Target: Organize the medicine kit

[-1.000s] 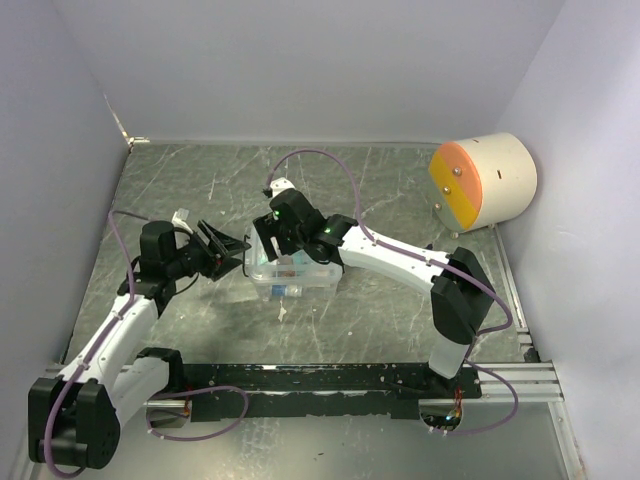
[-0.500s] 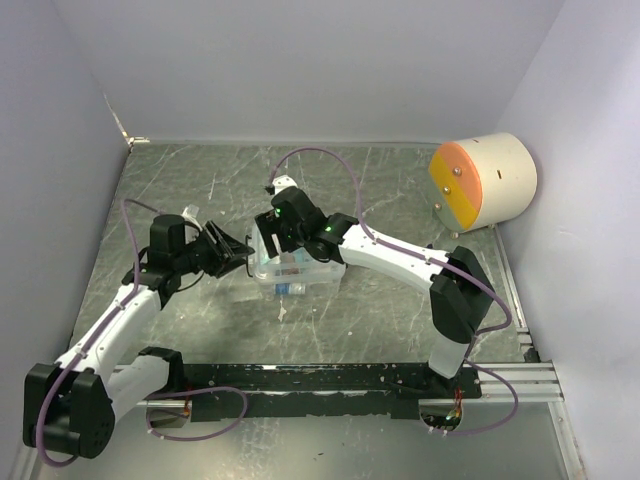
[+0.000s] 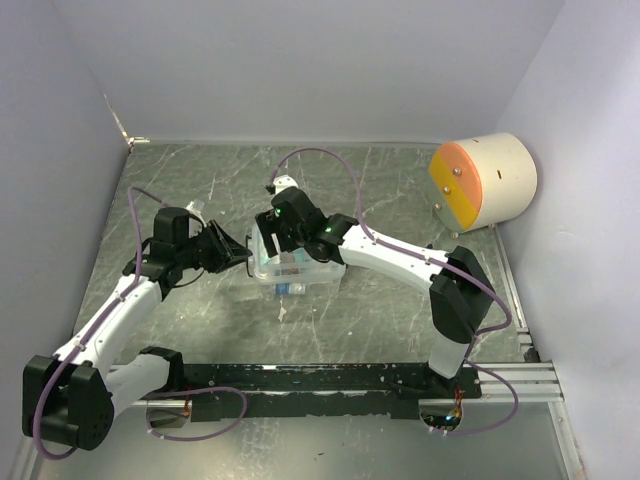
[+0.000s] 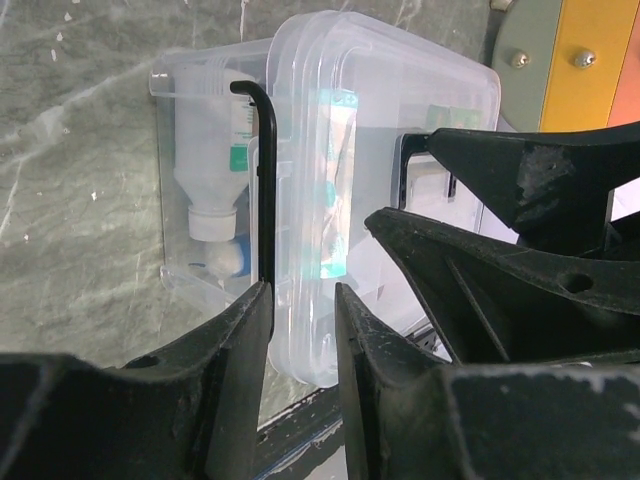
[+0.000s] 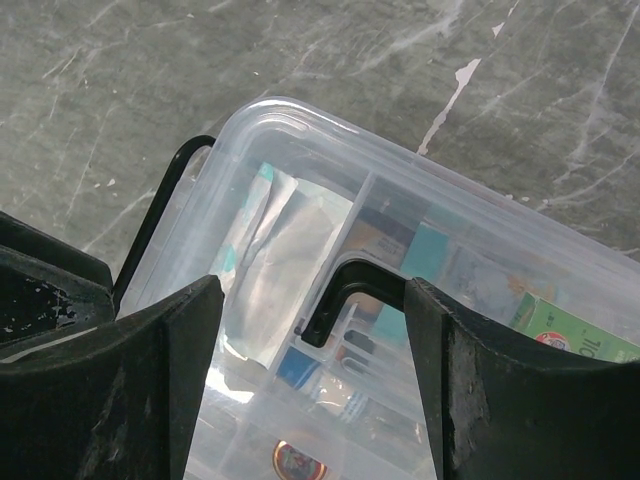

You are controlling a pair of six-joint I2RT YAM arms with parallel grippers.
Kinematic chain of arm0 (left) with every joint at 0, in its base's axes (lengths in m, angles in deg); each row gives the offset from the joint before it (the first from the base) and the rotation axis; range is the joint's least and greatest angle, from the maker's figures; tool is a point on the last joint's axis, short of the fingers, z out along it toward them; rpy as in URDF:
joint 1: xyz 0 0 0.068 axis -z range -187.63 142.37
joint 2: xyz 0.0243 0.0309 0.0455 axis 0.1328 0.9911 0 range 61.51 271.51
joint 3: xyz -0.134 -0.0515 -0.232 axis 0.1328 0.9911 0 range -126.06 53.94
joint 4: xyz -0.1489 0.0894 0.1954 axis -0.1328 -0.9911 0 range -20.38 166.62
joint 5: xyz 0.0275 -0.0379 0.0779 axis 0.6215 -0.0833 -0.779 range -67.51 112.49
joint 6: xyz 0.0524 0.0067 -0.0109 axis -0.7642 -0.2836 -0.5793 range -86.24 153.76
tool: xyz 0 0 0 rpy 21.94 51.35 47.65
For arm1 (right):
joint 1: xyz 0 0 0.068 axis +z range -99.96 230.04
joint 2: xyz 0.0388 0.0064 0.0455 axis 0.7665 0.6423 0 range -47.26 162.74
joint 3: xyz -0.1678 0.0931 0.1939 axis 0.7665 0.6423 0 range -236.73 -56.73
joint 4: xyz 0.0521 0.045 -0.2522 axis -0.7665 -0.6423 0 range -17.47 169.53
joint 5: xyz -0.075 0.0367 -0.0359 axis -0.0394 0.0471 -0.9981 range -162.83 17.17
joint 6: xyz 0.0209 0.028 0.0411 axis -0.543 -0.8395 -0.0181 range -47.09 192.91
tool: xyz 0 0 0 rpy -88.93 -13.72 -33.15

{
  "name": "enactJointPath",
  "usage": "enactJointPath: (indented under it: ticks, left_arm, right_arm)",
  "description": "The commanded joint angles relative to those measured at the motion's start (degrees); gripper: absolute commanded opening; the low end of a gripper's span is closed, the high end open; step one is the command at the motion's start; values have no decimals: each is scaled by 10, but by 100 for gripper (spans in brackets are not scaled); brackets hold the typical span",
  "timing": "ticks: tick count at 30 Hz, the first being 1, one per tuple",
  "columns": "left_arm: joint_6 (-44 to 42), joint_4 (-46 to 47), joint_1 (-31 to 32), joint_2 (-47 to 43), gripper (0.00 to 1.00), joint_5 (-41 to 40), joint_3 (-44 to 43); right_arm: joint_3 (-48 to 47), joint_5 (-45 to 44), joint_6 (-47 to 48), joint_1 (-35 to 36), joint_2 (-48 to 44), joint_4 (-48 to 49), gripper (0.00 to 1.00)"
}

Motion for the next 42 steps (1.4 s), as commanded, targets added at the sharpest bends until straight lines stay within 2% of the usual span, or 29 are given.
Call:
enactJointPath:
  ticks: [1, 7, 11, 14, 23, 26, 30, 36, 42]
  left_arm:
    - [9, 50, 12, 8, 41, 39, 6]
    - [1, 52, 21, 13, 39, 35, 0]
    - [-19, 37, 33, 23, 50, 10, -8]
    - [-27, 38, 37, 34, 54, 0, -7]
    - [-29, 44, 43, 51, 50, -9, -12]
    - [-38, 23, 45, 47, 48, -30, -25]
    - [-51, -5, 55, 50, 51, -54, -40]
    - [-61, -51, 92, 58, 50, -120, -72]
    - [-78, -100, 117, 80, 60, -189, -91]
  right_arm:
    - [42, 33, -27, 0, 48, -73, 73]
    - [43, 33, -28, 0, 50, -72, 72]
    - [45, 34, -28, 0, 51, -70, 72]
    - [45, 34, -30, 0, 53, -69, 72]
    - [47, 34, -32, 0, 53, -68, 72]
    - [48, 33, -33, -1, 52, -69, 72]
    - [50, 32, -34, 0, 52, -67, 72]
    - [50, 29, -37, 0, 56, -69, 71]
    - [49, 28, -36, 0, 59, -68, 71]
